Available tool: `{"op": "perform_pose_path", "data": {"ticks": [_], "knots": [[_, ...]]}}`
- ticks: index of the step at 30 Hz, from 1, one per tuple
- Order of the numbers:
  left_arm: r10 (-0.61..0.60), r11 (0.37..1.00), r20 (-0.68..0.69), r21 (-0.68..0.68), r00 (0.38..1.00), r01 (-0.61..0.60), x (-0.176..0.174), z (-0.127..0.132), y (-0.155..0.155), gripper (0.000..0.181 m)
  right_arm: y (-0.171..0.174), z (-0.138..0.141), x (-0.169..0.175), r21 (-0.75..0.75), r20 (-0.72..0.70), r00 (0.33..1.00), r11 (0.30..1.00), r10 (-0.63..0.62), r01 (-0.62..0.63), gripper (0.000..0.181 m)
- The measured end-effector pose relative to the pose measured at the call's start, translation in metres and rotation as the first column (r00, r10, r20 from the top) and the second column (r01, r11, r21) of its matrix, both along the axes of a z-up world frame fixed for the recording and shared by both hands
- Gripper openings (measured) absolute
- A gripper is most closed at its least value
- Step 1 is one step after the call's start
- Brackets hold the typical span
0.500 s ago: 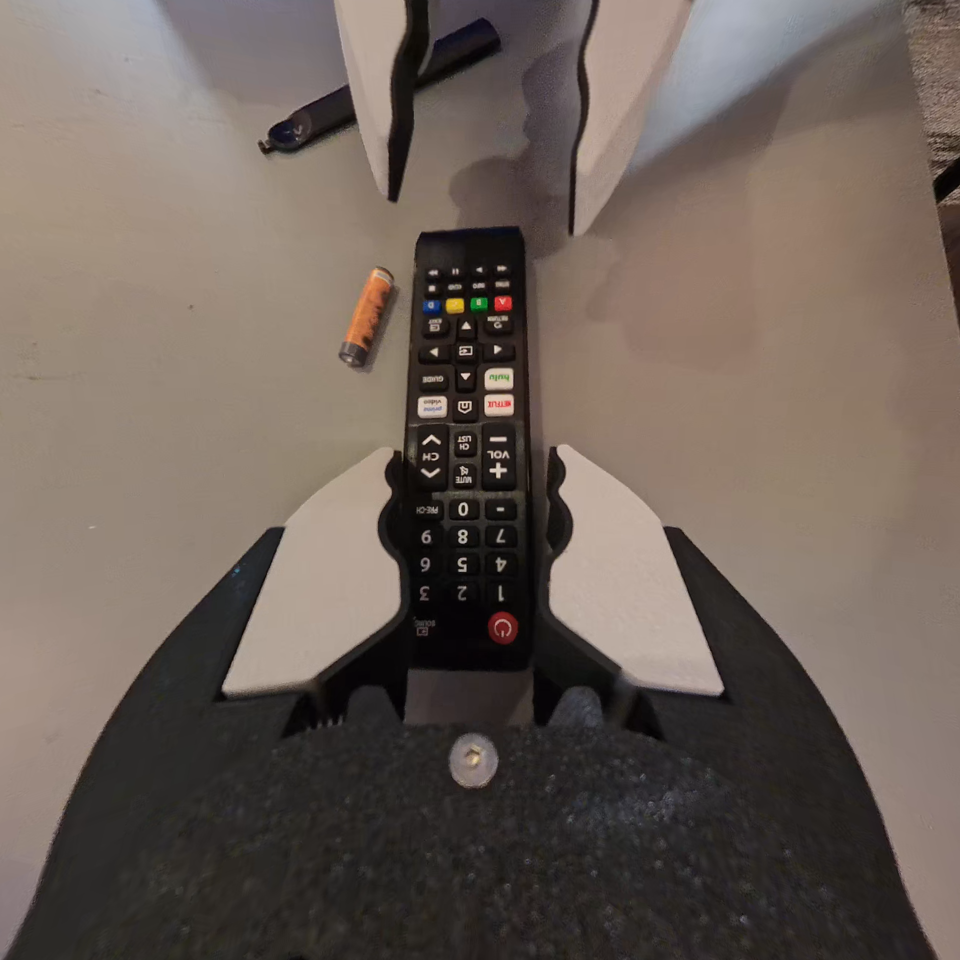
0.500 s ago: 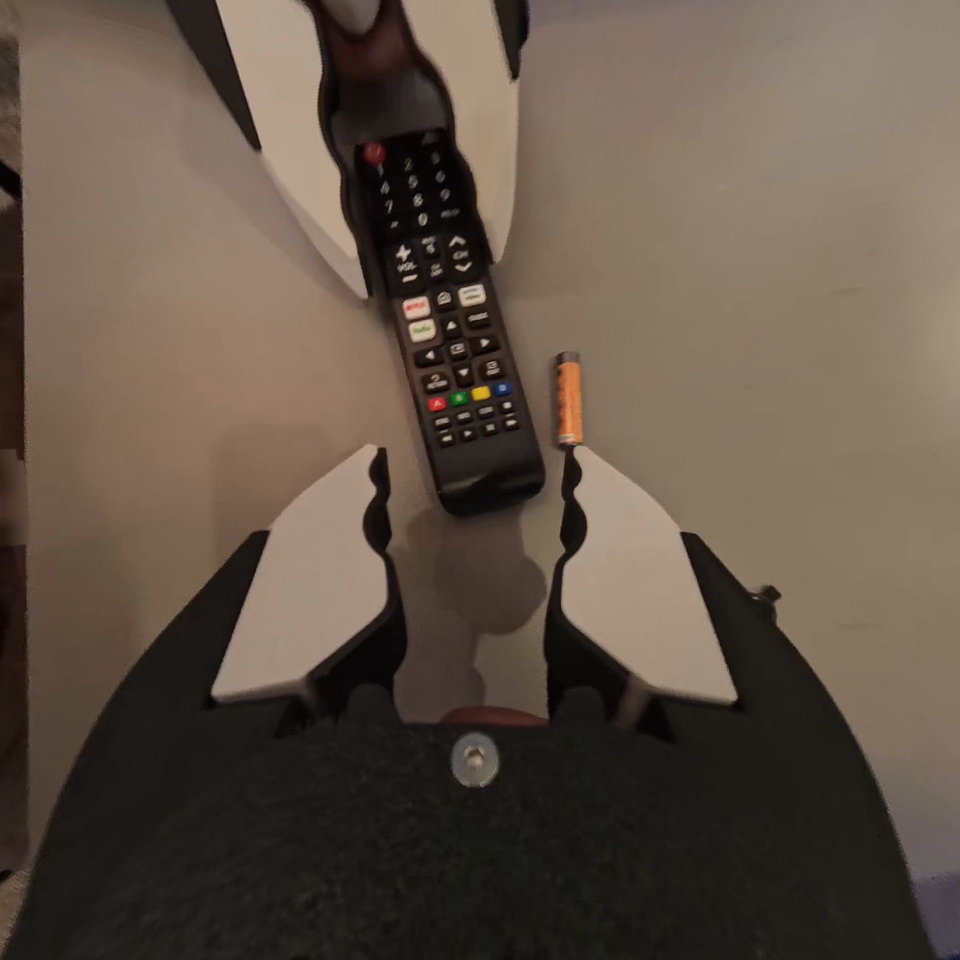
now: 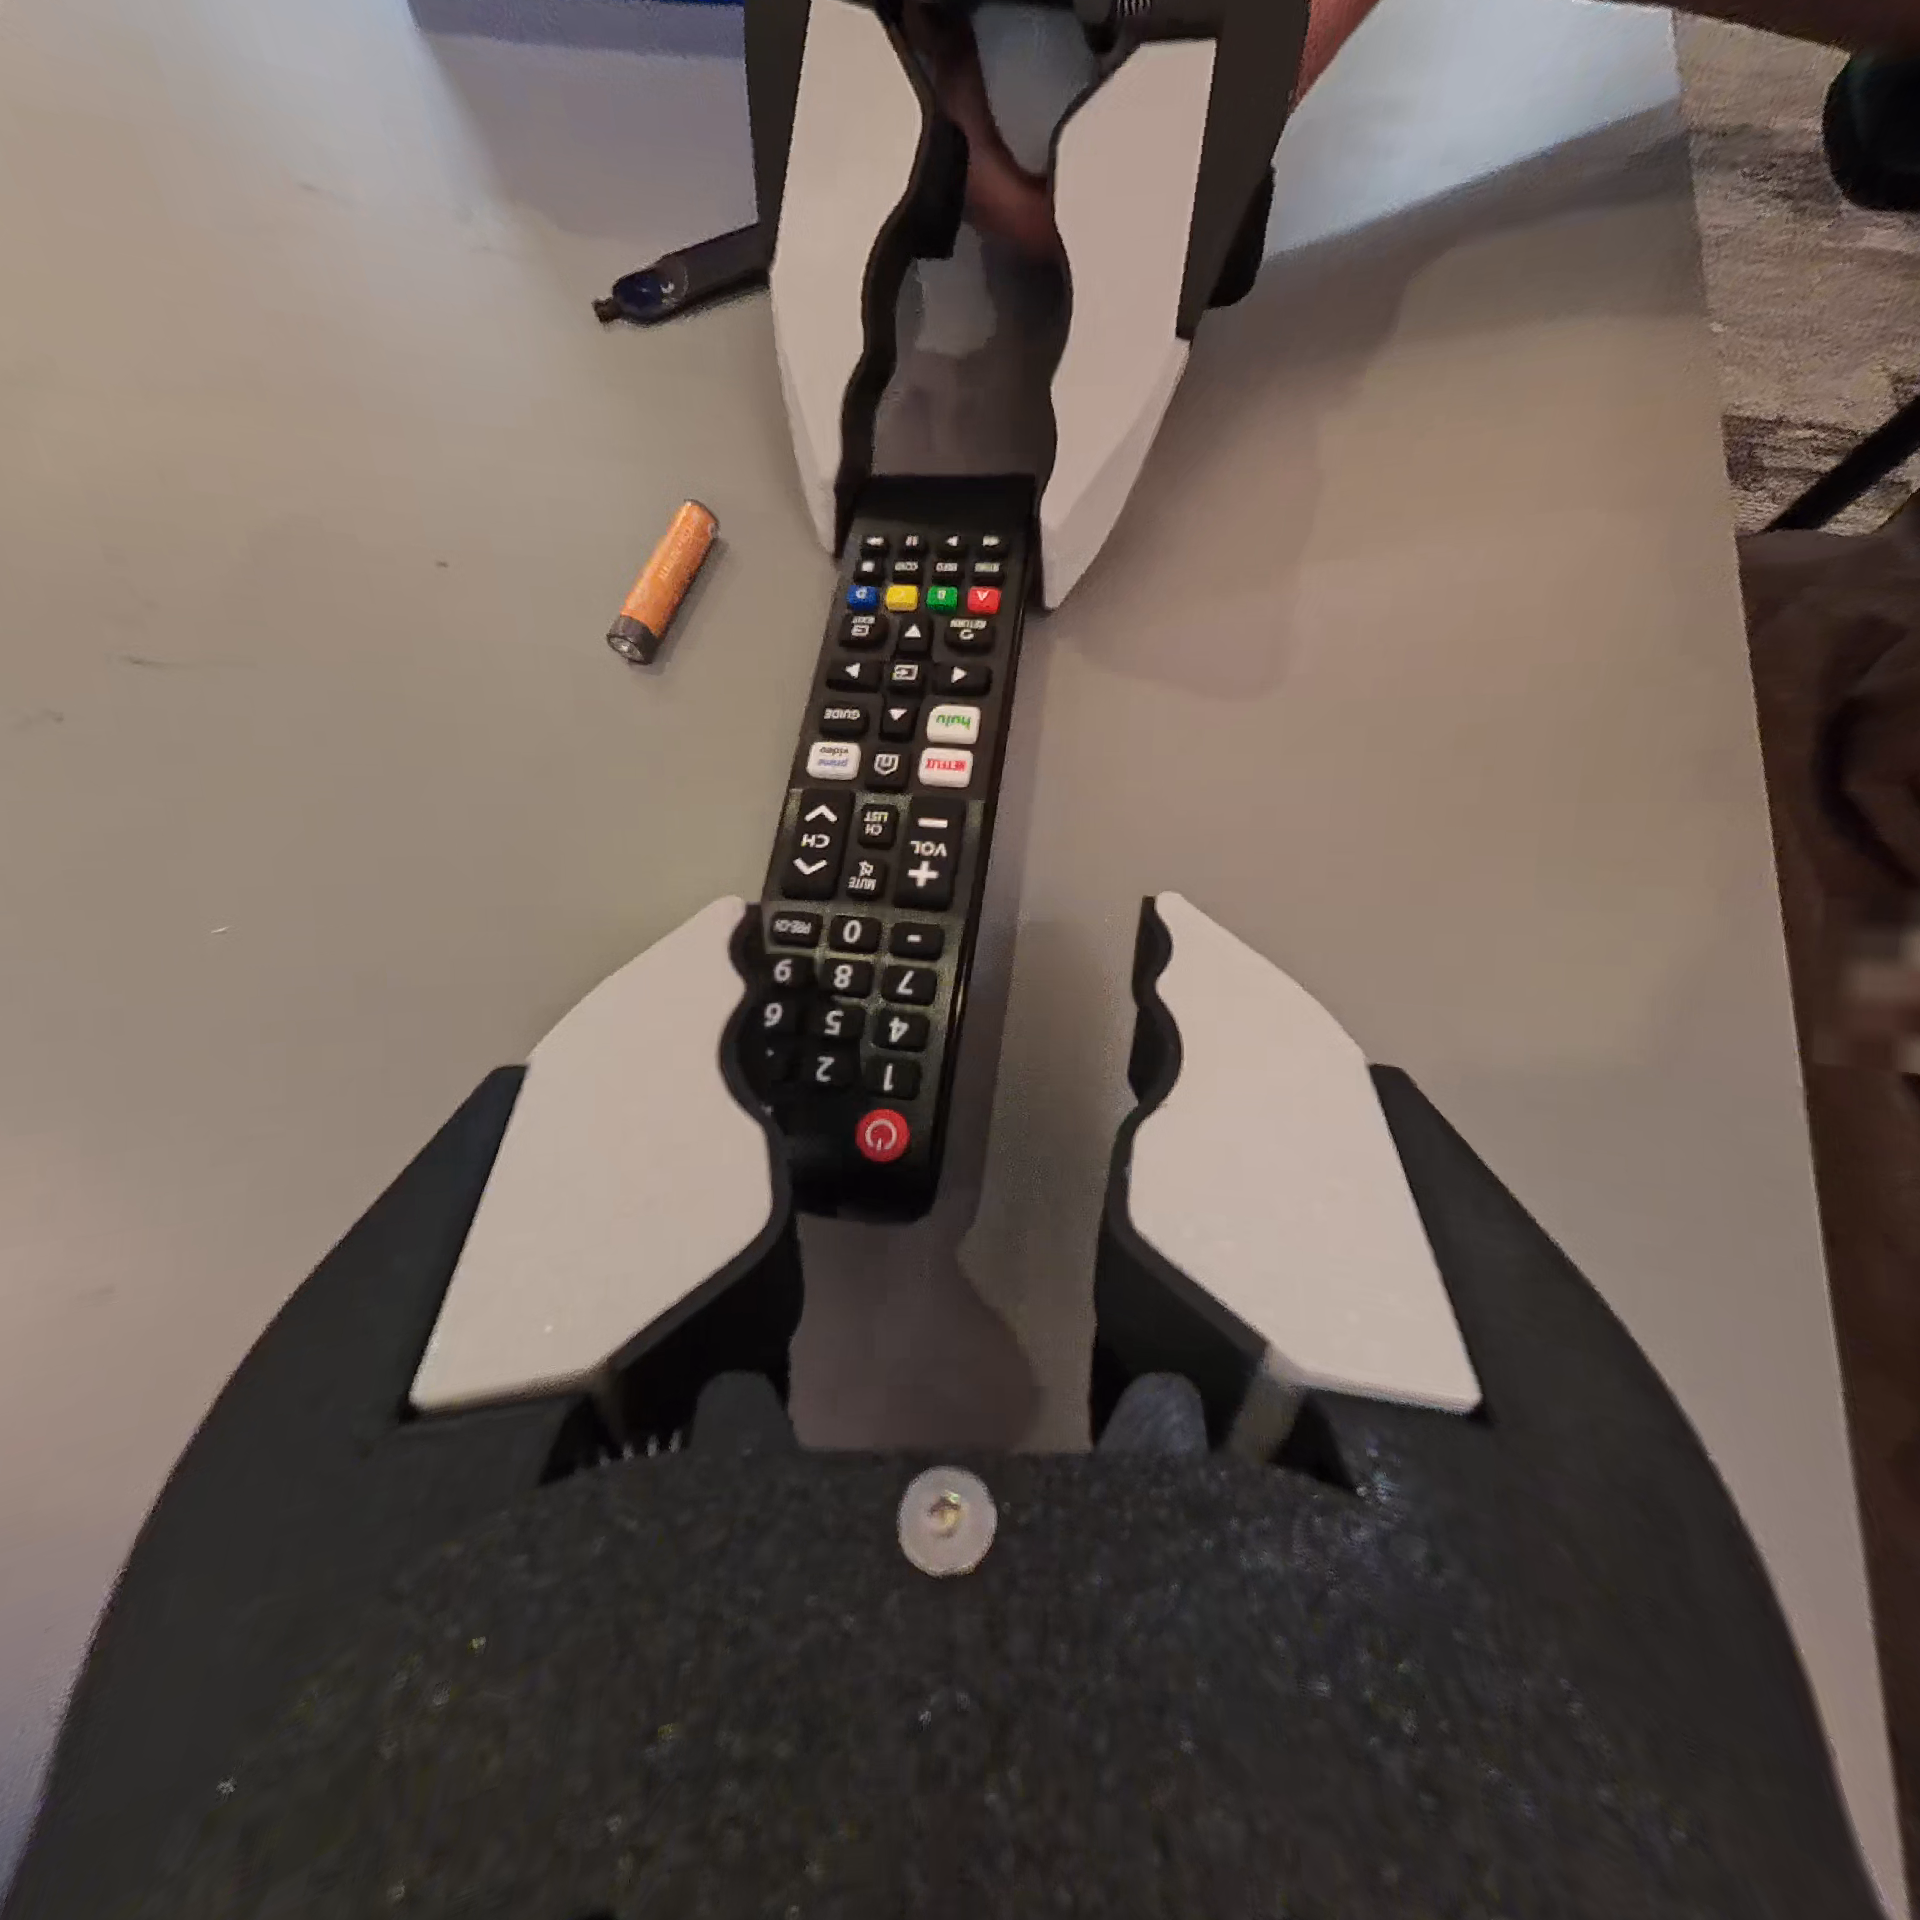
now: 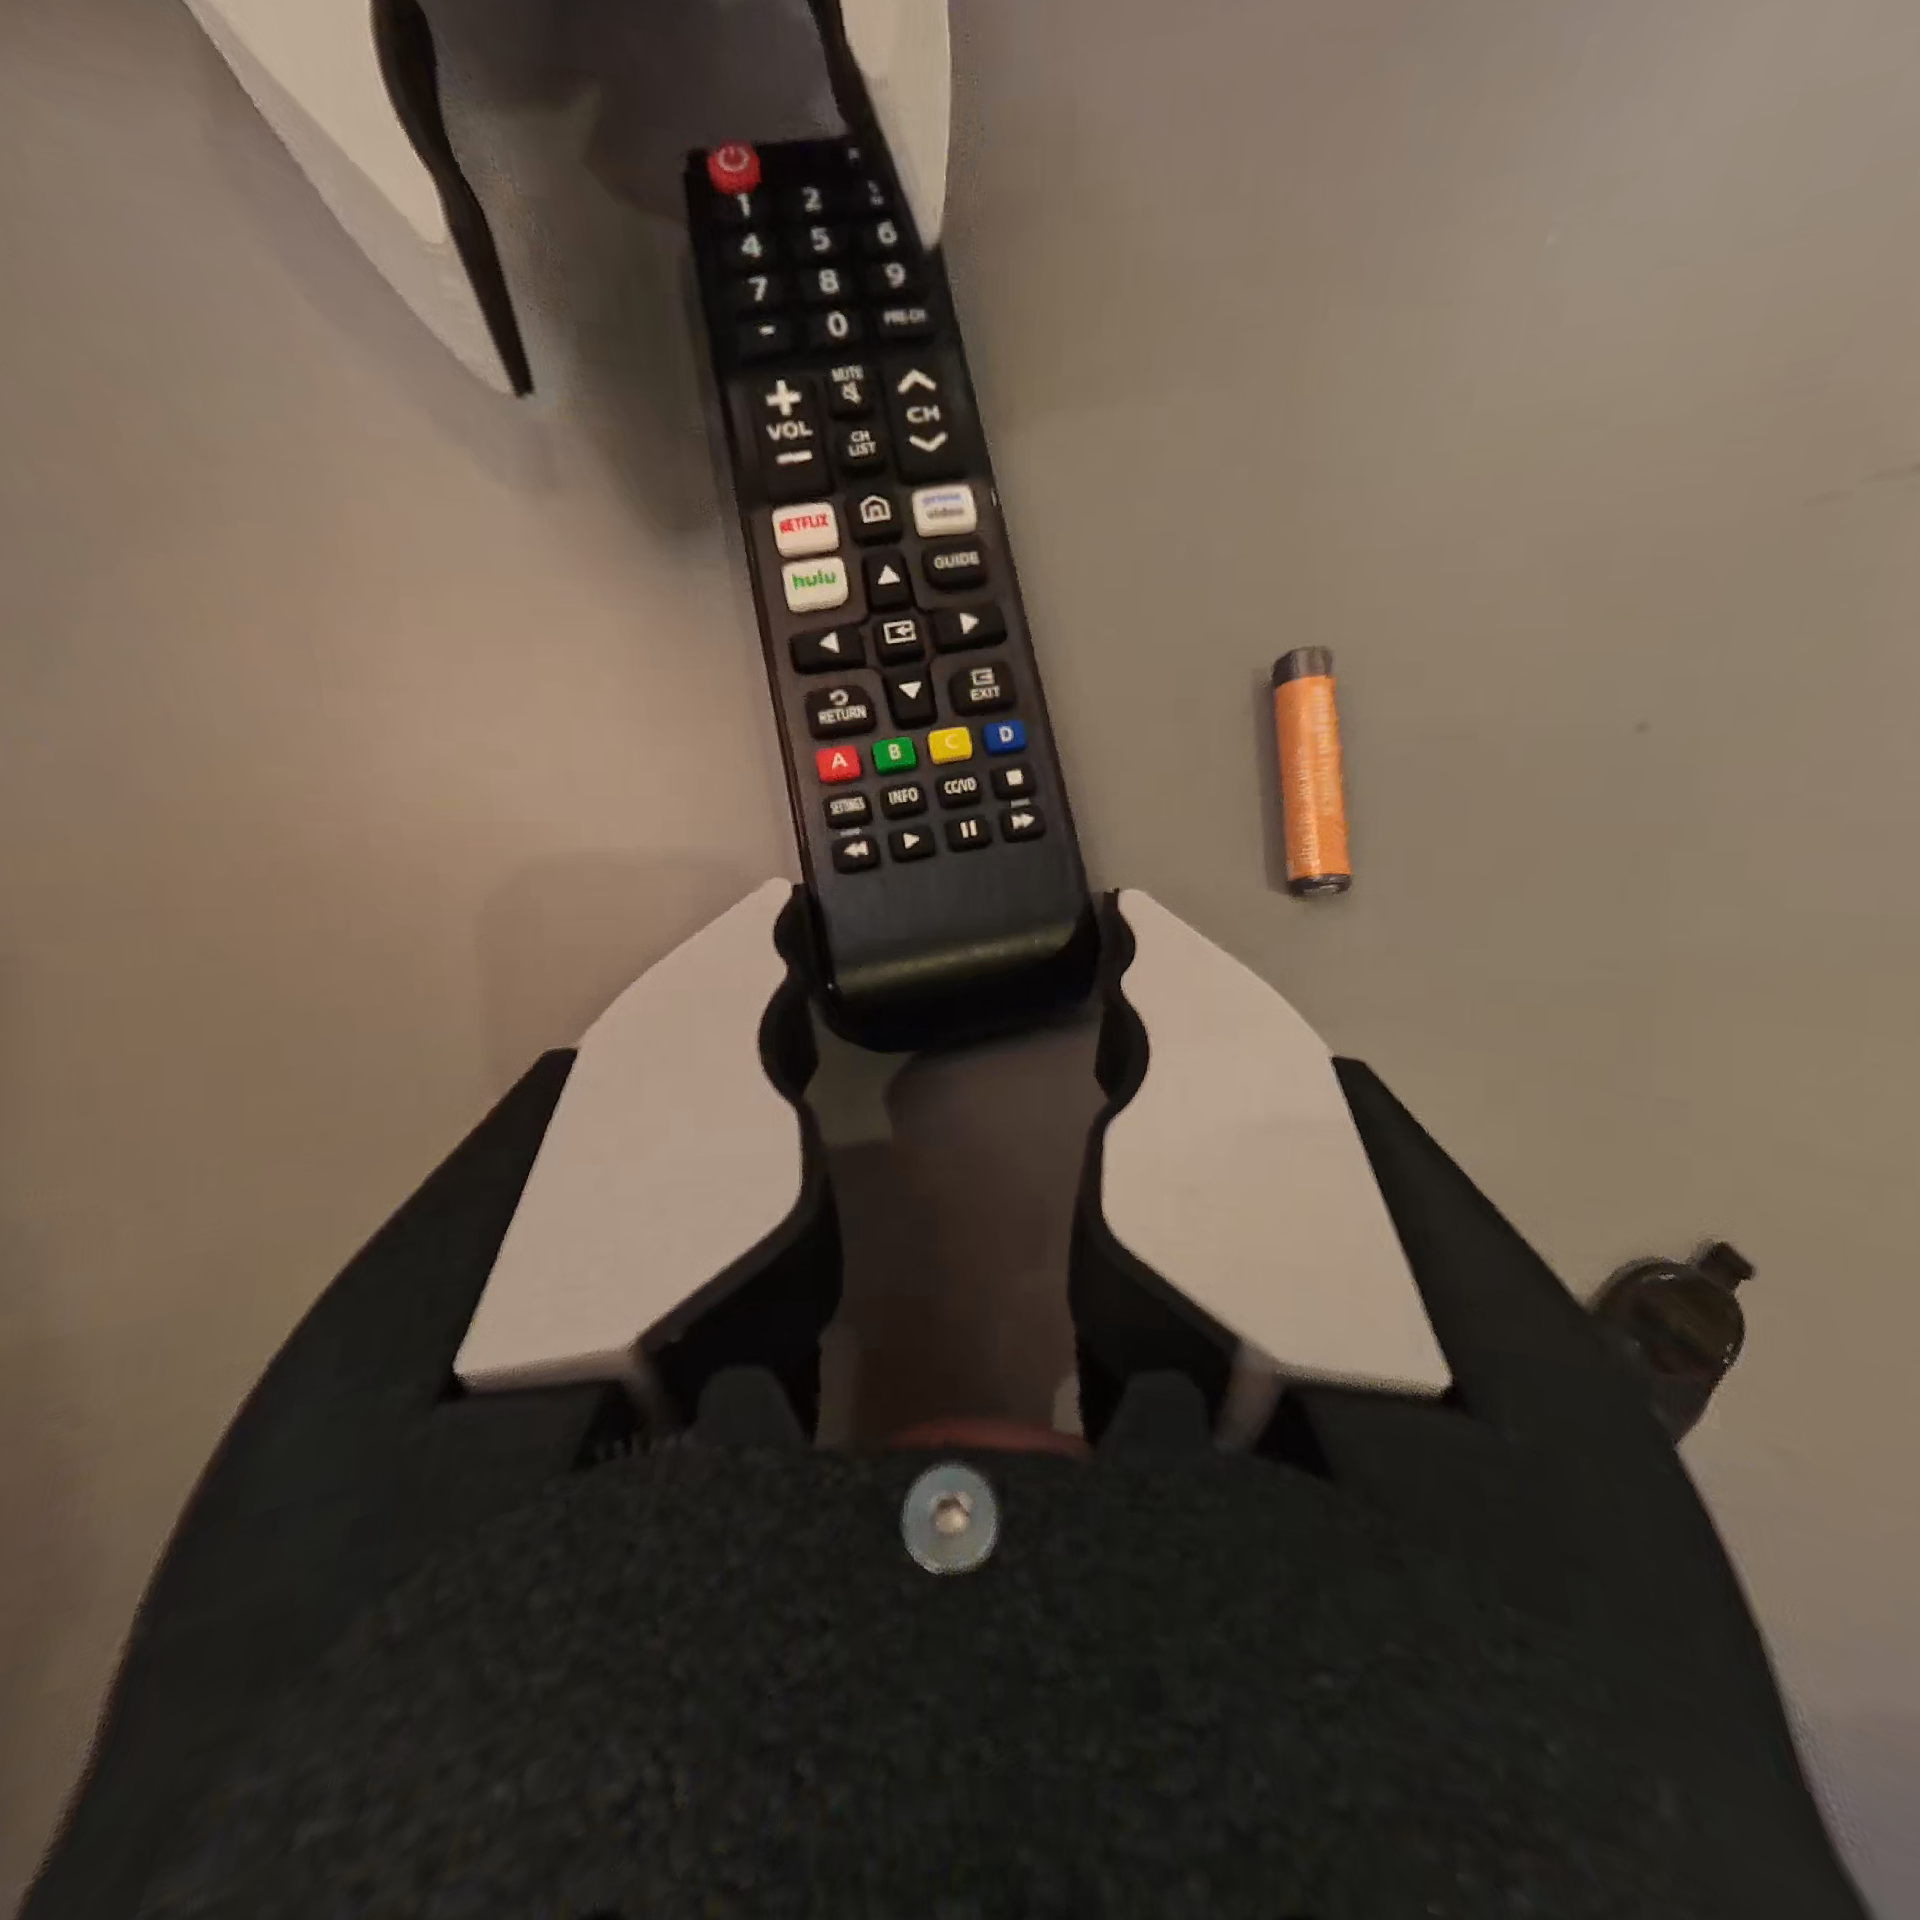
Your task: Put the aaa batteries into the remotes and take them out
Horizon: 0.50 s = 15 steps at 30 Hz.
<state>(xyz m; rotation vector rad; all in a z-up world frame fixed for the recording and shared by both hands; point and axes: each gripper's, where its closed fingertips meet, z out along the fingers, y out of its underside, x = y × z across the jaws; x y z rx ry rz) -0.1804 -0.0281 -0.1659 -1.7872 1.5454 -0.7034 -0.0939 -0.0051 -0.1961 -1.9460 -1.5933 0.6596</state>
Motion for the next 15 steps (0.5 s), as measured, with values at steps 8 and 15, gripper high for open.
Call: {"op": "perform_pose_path", "data": {"ticks": [8, 15], "knots": [[0.084, 0.992, 0.108, 0.083, 0.991, -0.094, -0.006, 0.023, 0.016, 0.078, -0.012, 0.030, 0.010, -0.283, -0.229, 0.966, 0.958, -0.117, 0.049, 0.051], [0.069, 0.958, -0.032, 0.281, 0.997, -0.058, 0.001, 0.009, 0.019, 0.083, -0.019, 0.052, 0.005, -0.593, -0.314, 0.910, 0.805, -0.272, 0.036, 0.051]]}}
